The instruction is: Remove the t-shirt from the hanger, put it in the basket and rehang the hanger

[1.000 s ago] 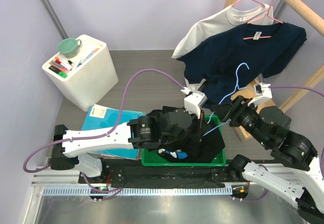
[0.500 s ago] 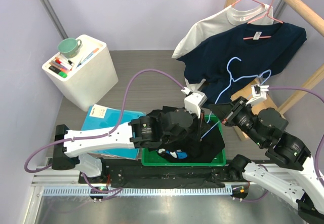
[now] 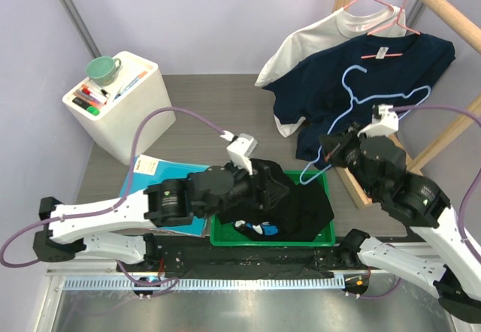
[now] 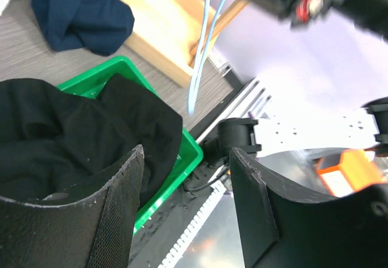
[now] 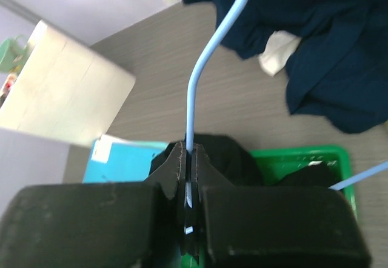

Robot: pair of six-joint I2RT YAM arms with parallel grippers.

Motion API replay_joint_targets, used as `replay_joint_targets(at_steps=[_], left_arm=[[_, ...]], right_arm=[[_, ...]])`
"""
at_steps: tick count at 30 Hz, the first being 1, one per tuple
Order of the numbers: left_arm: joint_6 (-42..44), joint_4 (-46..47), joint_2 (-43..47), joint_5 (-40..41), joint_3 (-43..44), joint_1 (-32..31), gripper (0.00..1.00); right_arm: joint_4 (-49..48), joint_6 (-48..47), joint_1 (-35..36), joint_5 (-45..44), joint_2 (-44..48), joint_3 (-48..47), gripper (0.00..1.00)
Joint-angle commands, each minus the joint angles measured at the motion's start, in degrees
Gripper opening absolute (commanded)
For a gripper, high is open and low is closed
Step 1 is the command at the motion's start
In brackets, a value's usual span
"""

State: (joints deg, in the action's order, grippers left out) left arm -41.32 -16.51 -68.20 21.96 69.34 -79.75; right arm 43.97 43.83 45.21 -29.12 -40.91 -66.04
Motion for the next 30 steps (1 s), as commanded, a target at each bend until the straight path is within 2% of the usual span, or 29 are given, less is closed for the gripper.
replay_joint_targets(at_steps=[1, 7, 10, 11, 12, 20, 24, 28, 30], left_arm=[[-3.76, 0.52, 7.80, 2.57, -4.63, 0.20, 0.59], [-6.14, 1.05, 13.27, 2.83, -9.57, 0.20, 0.59], [-6.05, 0.17, 13.98, 2.48, -9.23, 0.20, 0.59], [-5.97, -0.36, 14.15, 2.39, -9.05, 0.20, 0.59], [-5.96, -0.54, 14.15, 2.04, -8.79, 0.20, 0.59], [-6.14, -1.68, 14.68, 1.51, -9.40, 0.12, 0.59], [-6.14, -1.33, 14.42, 1.51, -9.49, 0.12, 0.59], [-5.88, -1.42, 13.80, 0.90, -9.05, 0.12, 0.59], [-5.88, -1.68, 13.71, 0.55, -8.87, 0.12, 0.59]], right_arm=[[-3.97, -7.26, 0.14, -12.35, -7.42, -12.51, 0.01], [-4.77, -10.88, -2.05, -17.81, -18.83, -26.84, 0.01], [-4.85, -8.51, -12.39, -6.78, -22.54, -31.77, 0.01], [-5.46, -7.37, -19.65, 1.01, -23.25, -32.91, 0.01], [-5.82, -6.23, -22.25, 3.44, -23.78, -33.36, 0.01], [-7.05, -4.82, -32.80, 9.34, -24.58, -35.92, 0.01], [-7.84, 1.15, -43.68, 20.93, -24.92, -34.77, 0.01], [-11.17, 6.34, -51.60, 34.54, -25.01, -32.31, 0.01], [-11.97, 8.63, -54.25, 37.81, -24.93, -31.61, 0.01]])
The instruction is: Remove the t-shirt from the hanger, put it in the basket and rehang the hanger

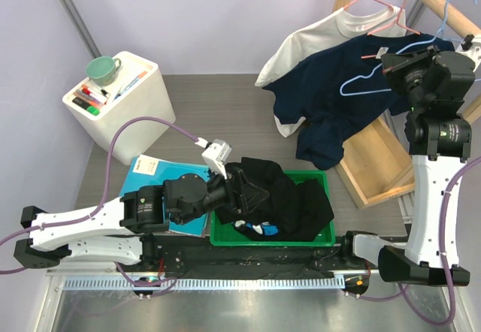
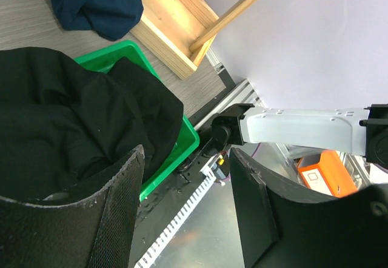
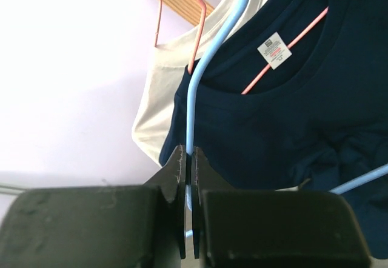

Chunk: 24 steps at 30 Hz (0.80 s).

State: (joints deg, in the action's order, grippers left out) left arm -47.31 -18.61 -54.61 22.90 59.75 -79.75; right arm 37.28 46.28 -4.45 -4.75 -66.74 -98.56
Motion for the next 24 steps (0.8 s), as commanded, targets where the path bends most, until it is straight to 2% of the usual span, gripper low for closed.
replay_joint_targets(at_steps=[1, 5, 7, 13, 14, 16, 17, 19, 20, 24], left_arm=[[0.11, 0.42, 0.20, -0.48, 0.72, 0.12, 0.58], [0.11, 0.33, 0.47, -0.40, 0.29, 0.12, 0.59], [0.11, 0.24, 0.47, -0.40, 0.28, 0.12, 0.59], [0.11, 0.15, -0.06, -0.83, 0.46, 0.12, 0.59], [0.11, 0.07, -0.15, -0.92, 0.37, 0.12, 0.59], [0.11, 0.07, -0.15, -1.19, 0.28, 0.12, 0.59], [0.11, 0.15, -0.06, -1.27, 0.28, 0.20, 0.59], [0.11, 0.07, 0.03, -1.36, 0.11, 0.20, 0.59], [0.11, 0.15, 0.20, -1.36, 0.02, 0.12, 0.59], [0.02, 0.59, 0.73, -1.45, -0.94, 0.12, 0.59]], right_arm=[[-6.42, 7.23, -7.39, 15.02, 1.26, 2.31, 0.01], [-10.20, 13.99, -12.50, 24.68, 3.89, 8.64, 0.01], [-12.39, 17.08, -13.56, 26.28, 6.26, 12.49, 0.01], [-12.58, 18.67, -14.18, 28.48, 9.08, 15.68, 0.01], [-12.49, 18.67, -14.18, 28.75, 9.34, 16.12, 0.03], [-11.10, 17.10, -14.18, 29.01, 9.44, 16.30, 0.17], [-10.13, 16.04, -14.18, 29.19, 9.26, 15.95, 0.32], [-6.62, 12.37, -14.18, 29.72, 8.82, 14.72, 0.40], [-5.04, 10.69, -14.18, 29.37, 8.47, 13.85, 0.50], [4.45, 3.65, -13.75, 24.89, 9.96, 9.98, 0.62]])
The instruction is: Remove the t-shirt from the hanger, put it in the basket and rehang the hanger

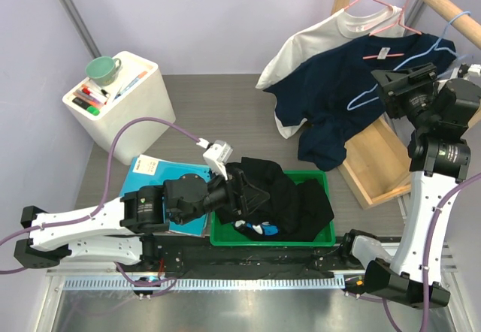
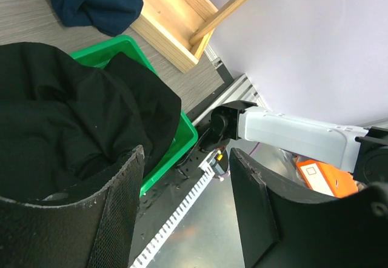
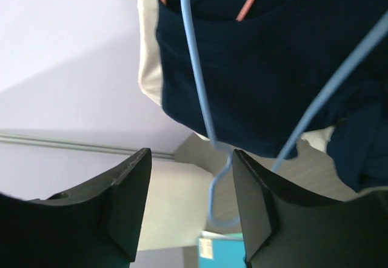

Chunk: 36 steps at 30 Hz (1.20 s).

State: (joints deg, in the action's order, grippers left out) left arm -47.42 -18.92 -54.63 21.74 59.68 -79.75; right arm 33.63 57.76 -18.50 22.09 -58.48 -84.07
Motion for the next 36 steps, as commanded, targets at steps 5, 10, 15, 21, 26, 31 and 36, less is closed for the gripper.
replay_joint_targets(at_steps=[5, 10, 15, 21, 26, 31, 36], left_arm=[[-0.31, 1.78, 1.37, -1.52, -1.94, 0.12, 0.59], [-0.66, 2.22, 2.60, -2.05, -3.52, 0.12, 0.59], [-0.04, 2.48, 3.65, -2.75, -4.31, 0.12, 0.59], [0.40, 4.76, 6.02, -2.58, -6.76, 0.12, 0.59], [0.31, 6.35, 7.70, -1.44, -8.61, 0.12, 0.60], [0.40, 5.12, 8.31, -0.91, -8.35, 0.12, 0.60], [-0.13, 3.80, 9.45, 0.23, -8.70, 0.20, 0.60]], right_arm=[[14.88, -14.76, 3.29, -11.71, 3.28, -6.80, 0.72], [20.95, -19.87, 4.79, -17.95, 4.51, -8.39, 0.77], [24.98, -24.44, 7.86, -19.90, 3.12, -13.72, 0.79], [34.99, -31.38, 13.04, -21.64, -7.16, -33.74, 0.79], [39.06, -33.41, 16.30, -20.94, -14.64, -43.80, 0.79], [38.18, -34.12, 24.73, -27.08, -22.46, -50.30, 0.79], [28.55, -31.49, 31.69, -39.91, -27.39, -50.86, 0.69]])
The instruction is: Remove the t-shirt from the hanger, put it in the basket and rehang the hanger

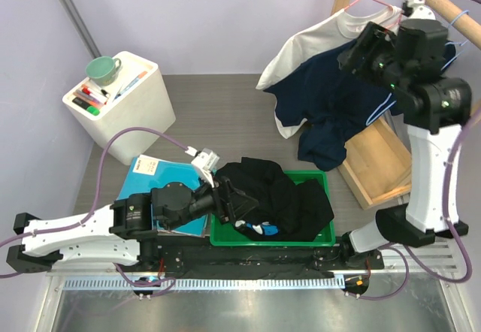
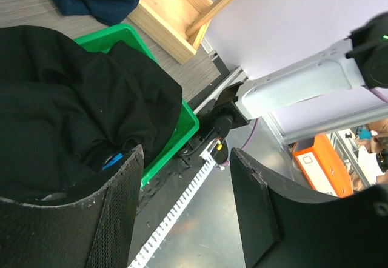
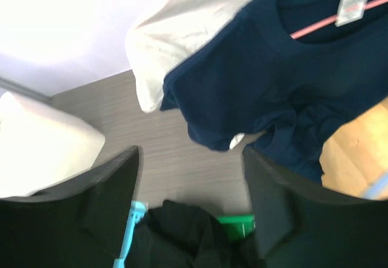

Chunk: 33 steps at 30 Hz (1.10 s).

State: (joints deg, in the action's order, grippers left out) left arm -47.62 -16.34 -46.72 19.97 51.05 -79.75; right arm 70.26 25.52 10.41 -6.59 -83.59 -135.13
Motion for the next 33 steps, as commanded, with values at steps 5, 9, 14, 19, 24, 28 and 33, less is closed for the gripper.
replay_joint_targets(at_steps=[5, 9, 14, 19, 24, 28, 33], left_arm=[[-1.43, 1.13, 4.17, 2.79, -1.82, 0.12, 0.59], [-1.87, 0.61, 5.50, 3.41, -2.62, 0.12, 0.56], [-1.17, -0.54, 4.62, 4.12, -1.39, 0.12, 0.56], [-1.16, 0.78, 2.78, 3.50, -1.13, 0.20, 0.56], [-1.16, 1.05, 1.63, 2.89, -0.69, 0.12, 0.56], [-0.99, 0.61, 1.37, 3.06, 0.19, 0.12, 0.57], [-0.64, -0.62, 0.75, 3.50, 1.25, 0.12, 0.57]], right_arm=[[-17.51, 4.62, 2.77, -22.92, -5.70, 4.44, 0.45], [-20.95, 5.60, 2.77, -30.47, -8.34, 3.21, 0.41], [-25.51, 4.19, 2.07, -34.89, -9.57, 4.61, 0.42], [-32.98, 5.33, 1.28, -38.14, -6.76, 11.72, 0.43], [-35.54, 8.57, -1.71, -36.57, -7.37, 13.75, 0.43], [-35.46, 10.08, -4.78, -33.94, -9.21, 13.40, 0.45], [-36.50, 9.82, -6.72, -30.42, -10.63, 13.22, 0.46]])
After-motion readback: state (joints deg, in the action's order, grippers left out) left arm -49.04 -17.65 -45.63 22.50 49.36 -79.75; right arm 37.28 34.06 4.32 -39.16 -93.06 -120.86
